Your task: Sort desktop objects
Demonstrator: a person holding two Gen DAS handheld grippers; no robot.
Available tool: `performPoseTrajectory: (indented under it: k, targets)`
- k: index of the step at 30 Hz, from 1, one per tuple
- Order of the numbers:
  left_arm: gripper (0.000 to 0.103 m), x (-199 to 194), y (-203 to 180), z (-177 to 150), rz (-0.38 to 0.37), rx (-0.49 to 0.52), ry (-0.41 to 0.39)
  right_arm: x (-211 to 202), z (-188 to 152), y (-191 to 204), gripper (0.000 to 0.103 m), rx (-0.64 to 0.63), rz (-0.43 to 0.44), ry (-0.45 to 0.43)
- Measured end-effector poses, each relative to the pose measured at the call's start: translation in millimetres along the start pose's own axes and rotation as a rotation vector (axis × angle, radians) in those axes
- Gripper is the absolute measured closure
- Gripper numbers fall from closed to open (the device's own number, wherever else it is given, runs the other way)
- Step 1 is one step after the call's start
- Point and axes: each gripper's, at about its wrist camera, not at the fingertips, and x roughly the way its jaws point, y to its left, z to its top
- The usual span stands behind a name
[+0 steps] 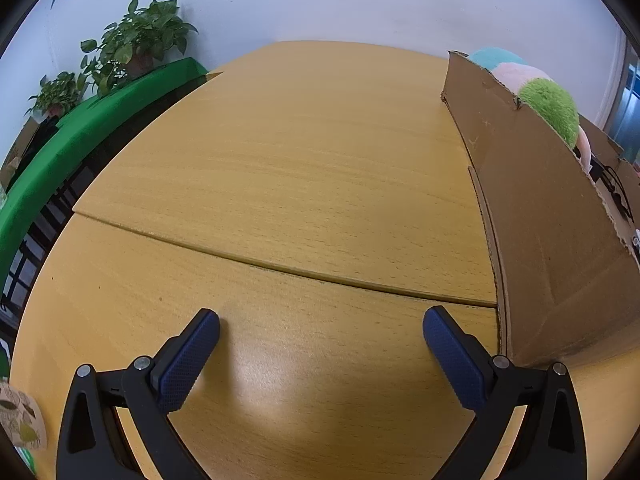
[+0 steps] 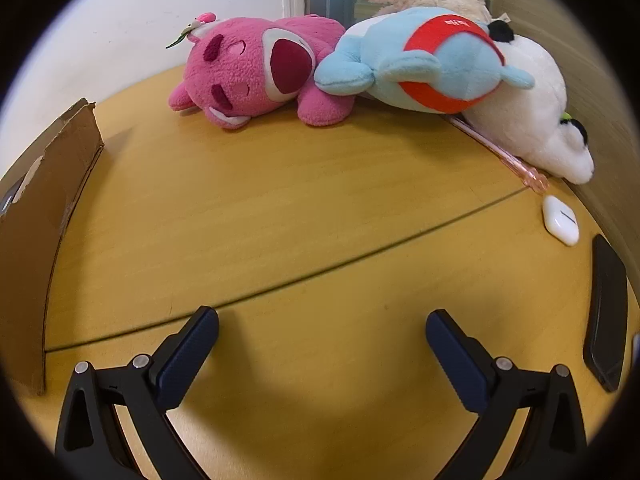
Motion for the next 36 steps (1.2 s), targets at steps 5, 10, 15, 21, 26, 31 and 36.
performPoseTrajectory:
  k: [5,10,15,21,26,31,36]
  targets:
    - [0.0,-2.2,21.2,-2.9,0.026,-0.038,0.0,0.6,0.5,-0.7,0.0,0.0,0.001,-0.001]
    - [0.0,1.7,30.8,2.4,0.053,-0.075,0.0,0.7,0.7,-1.2,0.0,-0.002,0.001,-0.001]
    - [0.0,8.9,28.6,10.8,0.055,-0.081,0.0,0.8,0.9,-1.4,0.0,-0.003,0.002,-0.001]
    - [0.0,10.0,28.6,11.1,0.054,-0.081,-0.001,0.9,1.0,-1.7,0.0,-0.004,0.002,-0.001]
    - [0.0,10.4,28.1,11.0,0.054,-0.082,-0.002,1.0,1.0,-1.8,0.0,-0.005,0.003,-0.001]
    - [0.0,10.7,28.0,11.3,0.054,-0.082,-0.002,1.1,1.0,-1.9,0.0,-0.006,0.003,-0.002]
    - [0.0,11.0,27.7,11.2,0.054,-0.082,-0.002,1.2,1.1,-2.1,0.0,-0.007,0.003,-0.002]
